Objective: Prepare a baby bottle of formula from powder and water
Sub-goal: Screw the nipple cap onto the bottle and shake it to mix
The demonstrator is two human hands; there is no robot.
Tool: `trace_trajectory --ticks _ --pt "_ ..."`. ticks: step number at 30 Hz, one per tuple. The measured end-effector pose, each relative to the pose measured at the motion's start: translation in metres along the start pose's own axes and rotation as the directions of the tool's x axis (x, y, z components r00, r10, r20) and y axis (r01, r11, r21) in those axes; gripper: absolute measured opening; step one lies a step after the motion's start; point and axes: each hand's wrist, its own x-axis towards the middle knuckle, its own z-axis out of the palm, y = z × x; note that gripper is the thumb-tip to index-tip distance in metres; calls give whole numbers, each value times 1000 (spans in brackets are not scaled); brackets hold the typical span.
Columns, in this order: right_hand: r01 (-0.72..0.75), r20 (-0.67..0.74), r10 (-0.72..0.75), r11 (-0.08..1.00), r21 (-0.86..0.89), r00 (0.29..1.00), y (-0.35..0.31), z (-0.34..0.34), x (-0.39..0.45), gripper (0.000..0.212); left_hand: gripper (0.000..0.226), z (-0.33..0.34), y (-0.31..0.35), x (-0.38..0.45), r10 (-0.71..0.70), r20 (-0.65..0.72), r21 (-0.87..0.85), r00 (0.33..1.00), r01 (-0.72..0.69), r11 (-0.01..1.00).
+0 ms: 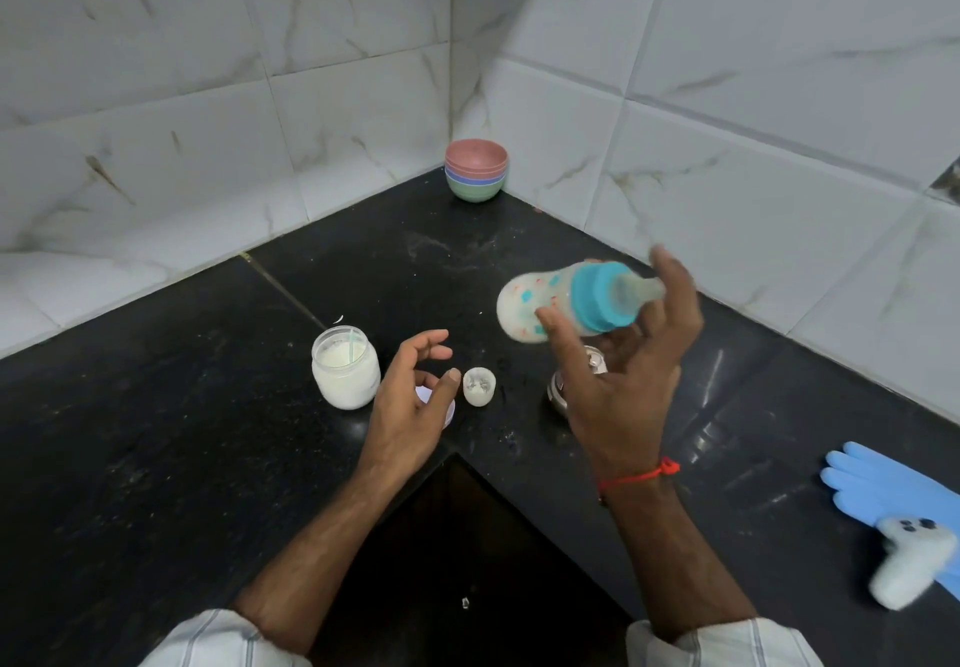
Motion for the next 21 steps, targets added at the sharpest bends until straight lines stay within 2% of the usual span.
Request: trace_trajectory --ticks 1,2,3,4,5,6,7,9,12,13,14,16,17,19,21 --pt "33 -5 -33 999 -15 999 3 1 0 76 41 0 0 0 0 0 -1 1000 0 1000" --pt "13 64 -10 999 -53 998 8 1 0 75 41 0 2 0 0 2 -6 1000 0 1000" --pt "-43 198 67 992 -120 978 14 1 -3 74 41 1 3 -1 3 5 -11 1000 -3 1000" --pt "-92 349 159 975 -201 923 21 0 -8 75 41 1 5 -2 7 10 -11 1000 -7 1000" --pt "-107 442 223 956 -272 869 27 -3 -13 76 41 2 7 -3 10 16 -6 1000 -10 1000" --pt "-115 459 248 947 -298 853 28 -6 -15 76 42 2 8 -3 14 21 -2 1000 -14 1000" --pt "-138 421 247 952 -273 873 24 -7 -14 77 42 1 8 -3 17 20 -2 1000 -17 1000" --pt "-171 258 203 975 -140 945 8 -7 -5 81 41 0 6 -1 13 11 -5 1000 -13 1000" --pt "-13 21 13 1000 20 1000 -6 -4 4 83 41 0 2 -2 2 9 0 1000 -2 1000" --pt "20 15 -20 1000 6 1000 -3 -3 3 81 41 0 2 -2 2 10 -1 1000 -2 1000" --pt "4 73 -2 999 -34 997 2 -2 1 78 41 0 2 -3 5 13 -2 1000 -5 1000" --pt "-126 314 174 978 -169 933 18 -4 -7 76 42 2 3 -4 11 20 0 1000 -11 1000" --pt "-158 382 236 961 -226 894 24 -6 -12 76 42 2 4 -5 10 23 5 1000 -11 1000" --pt "-202 328 260 959 -199 908 19 -9 -12 78 43 1 5 -3 13 20 5 1000 -13 1000" --pt "-187 158 197 979 -77 968 6 -8 -6 81 42 -1 3 -2 4 13 4 1000 -4 1000"
